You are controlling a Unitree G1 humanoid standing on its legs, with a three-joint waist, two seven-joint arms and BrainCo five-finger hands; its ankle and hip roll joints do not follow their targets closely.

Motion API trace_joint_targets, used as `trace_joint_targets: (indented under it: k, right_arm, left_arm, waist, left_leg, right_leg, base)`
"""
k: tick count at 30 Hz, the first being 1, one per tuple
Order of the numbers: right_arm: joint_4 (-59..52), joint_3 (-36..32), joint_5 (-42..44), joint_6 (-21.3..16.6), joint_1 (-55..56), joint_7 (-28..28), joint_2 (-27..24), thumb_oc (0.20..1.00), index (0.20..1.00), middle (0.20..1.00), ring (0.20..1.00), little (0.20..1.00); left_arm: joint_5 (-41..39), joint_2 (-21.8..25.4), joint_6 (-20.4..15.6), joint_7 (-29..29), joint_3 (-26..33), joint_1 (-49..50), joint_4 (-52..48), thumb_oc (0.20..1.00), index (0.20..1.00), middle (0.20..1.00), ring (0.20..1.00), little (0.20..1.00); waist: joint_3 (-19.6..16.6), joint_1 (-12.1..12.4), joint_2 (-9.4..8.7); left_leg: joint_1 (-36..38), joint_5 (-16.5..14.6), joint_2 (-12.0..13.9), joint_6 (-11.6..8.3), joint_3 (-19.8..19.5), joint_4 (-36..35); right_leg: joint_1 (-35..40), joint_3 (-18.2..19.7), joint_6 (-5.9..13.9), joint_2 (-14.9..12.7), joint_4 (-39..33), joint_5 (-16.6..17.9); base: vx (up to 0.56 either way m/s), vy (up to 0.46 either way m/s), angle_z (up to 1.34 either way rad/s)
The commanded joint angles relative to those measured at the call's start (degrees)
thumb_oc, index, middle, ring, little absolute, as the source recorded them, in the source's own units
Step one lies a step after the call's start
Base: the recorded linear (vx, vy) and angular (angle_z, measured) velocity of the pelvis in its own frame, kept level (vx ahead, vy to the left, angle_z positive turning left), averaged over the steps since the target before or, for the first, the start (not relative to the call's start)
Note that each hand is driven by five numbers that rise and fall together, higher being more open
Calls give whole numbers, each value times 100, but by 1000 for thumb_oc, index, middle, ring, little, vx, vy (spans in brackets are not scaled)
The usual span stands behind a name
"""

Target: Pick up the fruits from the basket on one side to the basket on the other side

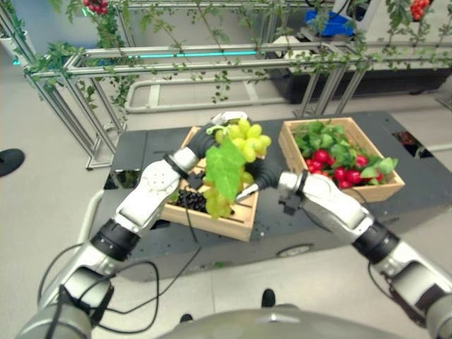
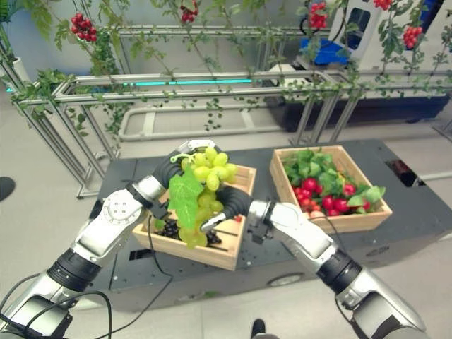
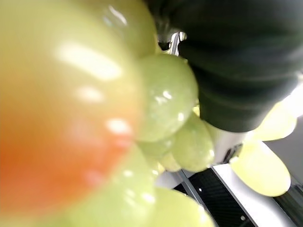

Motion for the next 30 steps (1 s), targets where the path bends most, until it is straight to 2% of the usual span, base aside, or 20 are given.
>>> trace_joint_targets:
  k: [1,6,7,8,9,16,30]
  right_arm:
    - [-531,293,830,-70,-253,322,546,1000,1000,1000,1000,1000]
    - [-402,410,1567,-27,-60,268,951,1000,1000,1000,1000,1000]
    - [-387,409,1646,-55,-45,266,1024,915,915,915,915,915]
    - [-413,378,1753,-143,-2,192,1163,442,442,442,442,442]
    - [-394,373,1771,-189,17,155,1218,200,200,200,200,200]
    - [-427,411,1791,-322,32,76,1453,200,200,200,200,200]
    - [-439,322,1952,-471,143,-52,1606,200,200,200,200,200]
  left_arm:
    - [3,-326,-337,96,-113,-834,-44,200,200,200,200,200]
    - [35,-512,-375,214,-148,-839,73,200,200,200,200,200]
    - [27,-548,-381,229,-151,-840,90,200,200,200,200,200]
    - [2,-604,-388,269,-135,-831,112,200,200,200,200,200]
    - [1,-623,-394,288,-125,-819,121,200,200,200,200,200]
    - [-14,-792,-443,409,-113,-781,203,200,200,200,200,200]
    - [7,-900,-480,524,-48,-628,223,200,200,200,200,200]
  waist:
    - [107,14,-61]
    - [92,13,-52]
    - [88,17,-51]
    - [82,15,-41]
    - [79,14,-36]
    - [64,6,-18]
    - [36,-13,5]
  left_leg:
    - [17,-528,-321,324,72,228]
    - [10,-518,-317,317,87,220]
    - [11,-517,-318,317,92,216]
    - [9,-512,-321,315,96,208]
    - [7,-510,-320,314,99,205]
    - [17,-507,-316,317,115,203]
    - [48,-493,-323,313,128,167]
  right_leg:
    - [384,-149,292,157,695,-1115]
    - [389,-149,291,158,655,-1093]
    - [386,-143,291,158,647,-1086]
    - [383,-134,288,159,637,-1082]
    - [381,-133,287,157,633,-1080]
    - [391,-130,282,160,607,-1065]
    - [432,-129,282,159,555,-1038]
  base:
    - [0,0,0]
    - [0,0,0]
    - [0,0,0]
    - [0,0,0]
    - [0,0,0]
    - [0,0,0]
    - [0,0,0]
